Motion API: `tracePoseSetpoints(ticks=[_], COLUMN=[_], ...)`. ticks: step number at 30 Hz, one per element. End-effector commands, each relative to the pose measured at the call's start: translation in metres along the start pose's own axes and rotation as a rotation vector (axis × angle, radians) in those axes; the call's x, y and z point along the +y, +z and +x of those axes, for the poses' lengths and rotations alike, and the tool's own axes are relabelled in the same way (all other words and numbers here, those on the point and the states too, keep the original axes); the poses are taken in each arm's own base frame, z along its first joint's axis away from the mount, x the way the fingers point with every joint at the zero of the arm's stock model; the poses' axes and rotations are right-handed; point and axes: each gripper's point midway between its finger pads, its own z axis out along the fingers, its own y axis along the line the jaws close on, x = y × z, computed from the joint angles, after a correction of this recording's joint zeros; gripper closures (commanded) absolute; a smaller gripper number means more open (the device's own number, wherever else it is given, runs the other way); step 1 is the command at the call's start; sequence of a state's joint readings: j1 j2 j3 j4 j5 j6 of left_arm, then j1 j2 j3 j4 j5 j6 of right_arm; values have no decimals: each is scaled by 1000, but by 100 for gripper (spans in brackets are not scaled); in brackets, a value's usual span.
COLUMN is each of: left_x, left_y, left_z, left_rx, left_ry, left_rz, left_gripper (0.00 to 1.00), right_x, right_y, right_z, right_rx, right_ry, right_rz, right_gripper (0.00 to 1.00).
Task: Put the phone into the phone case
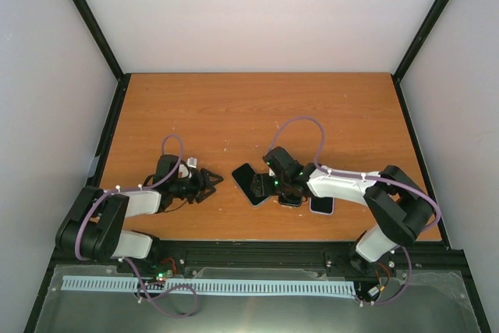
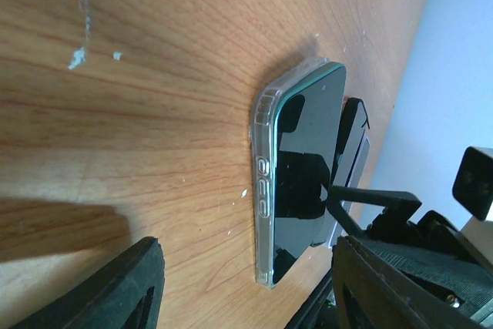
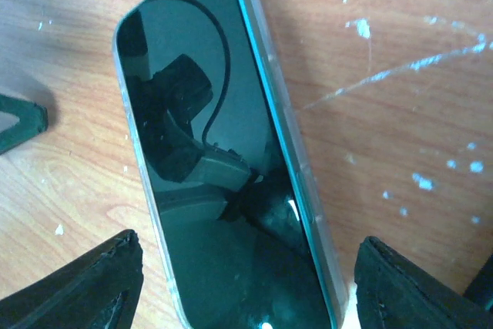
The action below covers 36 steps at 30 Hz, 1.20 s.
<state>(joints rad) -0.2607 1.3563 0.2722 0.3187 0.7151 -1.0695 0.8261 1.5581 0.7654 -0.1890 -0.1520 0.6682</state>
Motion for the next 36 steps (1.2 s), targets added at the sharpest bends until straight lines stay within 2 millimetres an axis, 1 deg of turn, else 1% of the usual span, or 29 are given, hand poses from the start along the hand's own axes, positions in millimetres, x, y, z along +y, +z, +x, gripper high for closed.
tracePoseSetpoints(ticks=[1, 2, 4, 8, 11, 18, 23, 26, 30, 33, 36], left_x=[-18, -17, -16, -13, -6, -1, 3, 5, 8, 8, 8], left_y=[4, 4, 3, 4, 5, 10, 16, 21, 28, 30, 29], left_z=[-6, -6, -5, -5, -8, -2, 6, 12, 22, 26, 27], left_rx=[-7, -8, -10, -12, -24, 9, 42, 66, 102, 113, 117], left_ry=[38, 37, 38, 41, 46, 39, 36, 34, 27, 17, 18], left_rz=[43, 41, 39, 28, -4, 14, 21, 26, 32, 49, 54], left_gripper=[40, 40, 40, 41, 44, 50, 57, 61, 66, 70, 70], right_x=[-3, -2, 4, 6, 14, 36, 52, 56, 63, 73, 86], right_y=[3, 5, 11, 25, 31, 32, 38, 42, 40, 34, 25], right_z=[-16, -17, -19, -13, -6, 2, 1, 0, -6, -12, -15], right_rx=[-26, -24, -19, 17, 52, 85, 97, 93, 75, 65, 59], right_ry=[-32, -39, -68, -80, -70, -2, 71, 107, 142, 163, 183], right_rz=[41, 41, 9, -13, -76, -223, -329, -356, -394, -457, -537], right_gripper=[26, 25, 25, 25, 25, 25, 26, 26, 27, 27, 27])
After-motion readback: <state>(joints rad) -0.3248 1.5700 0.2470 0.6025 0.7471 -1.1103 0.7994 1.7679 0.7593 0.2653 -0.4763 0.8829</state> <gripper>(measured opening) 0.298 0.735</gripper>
